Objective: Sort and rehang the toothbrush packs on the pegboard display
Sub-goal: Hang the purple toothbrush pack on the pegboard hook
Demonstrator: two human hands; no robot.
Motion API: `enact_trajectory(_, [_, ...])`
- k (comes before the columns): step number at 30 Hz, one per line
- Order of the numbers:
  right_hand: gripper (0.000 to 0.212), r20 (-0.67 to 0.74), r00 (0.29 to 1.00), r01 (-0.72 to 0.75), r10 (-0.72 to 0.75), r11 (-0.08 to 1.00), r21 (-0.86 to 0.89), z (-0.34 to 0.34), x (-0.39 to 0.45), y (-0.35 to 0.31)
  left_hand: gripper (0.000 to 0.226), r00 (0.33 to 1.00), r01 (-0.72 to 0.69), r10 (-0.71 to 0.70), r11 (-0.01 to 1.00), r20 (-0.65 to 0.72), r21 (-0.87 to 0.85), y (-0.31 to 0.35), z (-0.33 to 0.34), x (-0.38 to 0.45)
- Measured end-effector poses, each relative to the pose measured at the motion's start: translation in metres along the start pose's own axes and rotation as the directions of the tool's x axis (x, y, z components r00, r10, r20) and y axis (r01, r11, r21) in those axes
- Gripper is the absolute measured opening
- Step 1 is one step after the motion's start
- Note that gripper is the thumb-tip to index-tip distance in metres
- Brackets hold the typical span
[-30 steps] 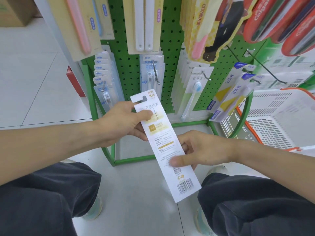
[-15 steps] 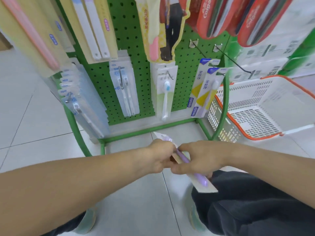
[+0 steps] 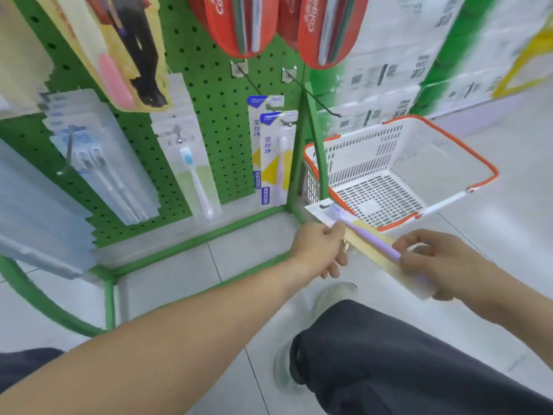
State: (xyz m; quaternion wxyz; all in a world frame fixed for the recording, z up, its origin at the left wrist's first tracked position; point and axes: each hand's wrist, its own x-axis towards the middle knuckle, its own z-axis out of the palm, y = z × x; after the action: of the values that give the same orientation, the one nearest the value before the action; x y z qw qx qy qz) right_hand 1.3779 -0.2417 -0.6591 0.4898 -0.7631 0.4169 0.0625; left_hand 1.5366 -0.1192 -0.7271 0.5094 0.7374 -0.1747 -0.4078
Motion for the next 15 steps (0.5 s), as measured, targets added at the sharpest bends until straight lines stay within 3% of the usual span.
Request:
enact_trajectory(2, [0.009,-0.160,0.987,0.013,0.002,0.996,0.092,-0.023,0.009,0.013,0.040,0.974,-0.173,0.206,0.943,-0.091,0.283,0.004,0.011,0.022])
enact_trajectory(3, [0.010,-0.216,0.976,0.032,-0.009,0.994,0.102,-0.032,0.017,0.019,0.032,0.942,-0.229,0.316,0.855,-0.116,0.466,0.003,0.017,0.036])
enact_trajectory(5, [0.011,-0.289,0.954,0.082,-0.076,0.997,0.011,-0.048,0.039,0.026,0.011,0.860,-0.329,0.509,0.607,-0.035,0.724,-0.003,0.023,0.068])
enact_trajectory(6, [0.012,-0.294,0.948,0.105,-0.122,0.992,-0.071,-0.054,0.053,0.028,0.018,0.825,-0.386,0.561,0.466,0.071,0.796,-0.009,0.026,0.087])
enact_trajectory(8, [0.020,-0.236,0.951,0.146,-0.200,0.962,-0.230,-0.063,0.089,0.030,0.040,0.784,-0.486,0.544,0.239,0.299,0.840,-0.023,0.031,0.121])
enact_trajectory(10, [0.027,-0.138,0.958,0.194,-0.251,0.924,-0.331,-0.066,0.131,0.030,0.044,0.740,-0.553,0.509,0.089,0.440,0.828,-0.037,0.036,0.147])
enact_trajectory(12, [0.031,-0.077,0.949,0.247,-0.305,0.875,-0.416,-0.065,0.179,0.032,0.033,0.640,-0.632,0.600,0.057,0.479,0.773,-0.053,0.041,0.168])
enact_trajectory(15, [0.034,-0.048,0.938,0.284,-0.342,0.843,-0.457,-0.057,0.247,0.042,0.021,0.469,-0.678,0.809,0.072,0.355,0.731,-0.074,0.045,0.190])
